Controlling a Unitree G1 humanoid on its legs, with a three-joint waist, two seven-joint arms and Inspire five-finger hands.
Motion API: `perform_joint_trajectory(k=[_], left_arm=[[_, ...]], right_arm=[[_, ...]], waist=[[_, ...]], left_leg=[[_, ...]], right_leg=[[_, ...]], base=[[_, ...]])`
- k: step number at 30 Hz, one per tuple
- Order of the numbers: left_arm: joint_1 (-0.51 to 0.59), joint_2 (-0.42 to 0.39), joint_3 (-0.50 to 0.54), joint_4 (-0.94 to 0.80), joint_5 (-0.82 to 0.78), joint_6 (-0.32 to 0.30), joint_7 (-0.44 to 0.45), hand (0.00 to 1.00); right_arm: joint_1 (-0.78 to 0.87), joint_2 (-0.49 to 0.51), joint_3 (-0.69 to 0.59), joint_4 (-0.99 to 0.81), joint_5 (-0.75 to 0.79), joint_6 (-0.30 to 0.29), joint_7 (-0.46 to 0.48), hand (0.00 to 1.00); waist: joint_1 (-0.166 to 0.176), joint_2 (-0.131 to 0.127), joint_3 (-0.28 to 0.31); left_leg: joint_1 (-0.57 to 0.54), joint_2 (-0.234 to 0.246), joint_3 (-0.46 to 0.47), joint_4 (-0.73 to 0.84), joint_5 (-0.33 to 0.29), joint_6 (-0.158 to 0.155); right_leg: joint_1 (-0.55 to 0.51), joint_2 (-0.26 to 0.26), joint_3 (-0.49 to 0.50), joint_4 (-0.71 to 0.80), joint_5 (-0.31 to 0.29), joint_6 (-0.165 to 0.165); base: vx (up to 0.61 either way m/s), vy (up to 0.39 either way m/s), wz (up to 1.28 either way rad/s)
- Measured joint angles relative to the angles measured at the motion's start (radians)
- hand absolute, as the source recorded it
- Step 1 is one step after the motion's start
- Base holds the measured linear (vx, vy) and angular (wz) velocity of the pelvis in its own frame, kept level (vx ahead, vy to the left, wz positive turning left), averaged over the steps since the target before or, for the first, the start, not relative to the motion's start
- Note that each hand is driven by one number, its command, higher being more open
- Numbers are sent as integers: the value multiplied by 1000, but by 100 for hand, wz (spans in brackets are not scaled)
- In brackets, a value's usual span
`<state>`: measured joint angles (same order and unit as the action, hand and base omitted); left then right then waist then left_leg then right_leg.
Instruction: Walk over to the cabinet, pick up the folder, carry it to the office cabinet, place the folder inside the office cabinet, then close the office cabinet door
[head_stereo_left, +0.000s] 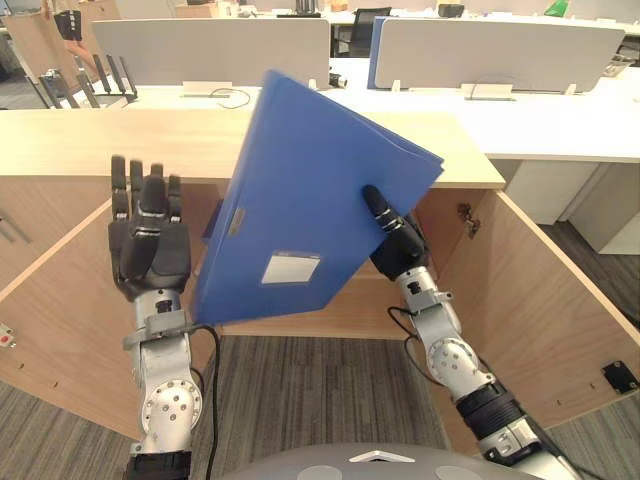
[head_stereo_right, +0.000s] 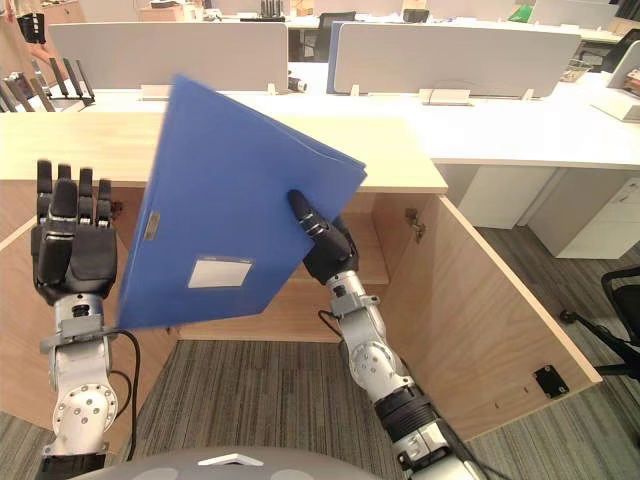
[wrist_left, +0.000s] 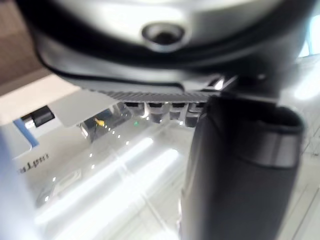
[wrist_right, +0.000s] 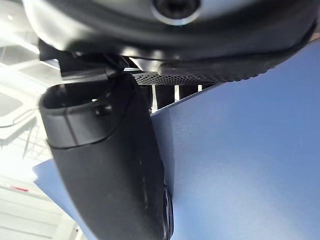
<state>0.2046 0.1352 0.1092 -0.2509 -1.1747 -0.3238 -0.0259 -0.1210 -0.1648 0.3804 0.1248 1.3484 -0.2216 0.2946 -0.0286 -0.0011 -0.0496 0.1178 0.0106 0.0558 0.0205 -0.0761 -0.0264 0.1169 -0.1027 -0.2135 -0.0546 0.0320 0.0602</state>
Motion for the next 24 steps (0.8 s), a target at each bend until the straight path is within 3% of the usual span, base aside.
perform_joint_trajectory(k=[5, 10, 17, 20, 24], left_arm=[[70, -95, 25, 89, 0, 45, 32, 100], [119, -169, 117, 95, 0, 43, 41, 100], [142, -202, 249, 213, -1, 14, 46, 100], [156, -206, 243, 284, -2, 15, 45, 100], [146, -193, 175, 557, -44, 45, 45, 100]], right_arm=[[93, 121, 8, 85, 34, 56, 12, 0], [169, 118, -19, 196, -8, 87, 12, 0], [188, 121, -131, 222, -64, 95, 10, 0], [189, 117, -146, 237, -99, 100, 10, 0], [187, 112, -157, 388, -154, 121, -5, 0]], waist=[[3, -3, 1], [24, -16, 11], [39, -22, 25], [49, -26, 35], [52, -35, 42]], left_leg=[[12, -2, -2, -18, 5, 4], [9, -5, -23, -28, 9, 8], [10, -7, -53, -29, 11, 8], [5, -11, -59, -29, 14, 11], [-6, -26, -93, -44, 36, 14]], right_leg=[[5, -4, -3, 0, 0, 0], [9, -6, -30, 0, -1, 0], [26, -15, -58, 0, -3, 0], [25, -18, -65, -2, -5, 0], [31, -24, -109, -19, -7, 4]], base=[[-7, 1, 1], [-12, -6, 13], [-14, -2, 14], [-30, -12, 10], [-36, -25, 24]])
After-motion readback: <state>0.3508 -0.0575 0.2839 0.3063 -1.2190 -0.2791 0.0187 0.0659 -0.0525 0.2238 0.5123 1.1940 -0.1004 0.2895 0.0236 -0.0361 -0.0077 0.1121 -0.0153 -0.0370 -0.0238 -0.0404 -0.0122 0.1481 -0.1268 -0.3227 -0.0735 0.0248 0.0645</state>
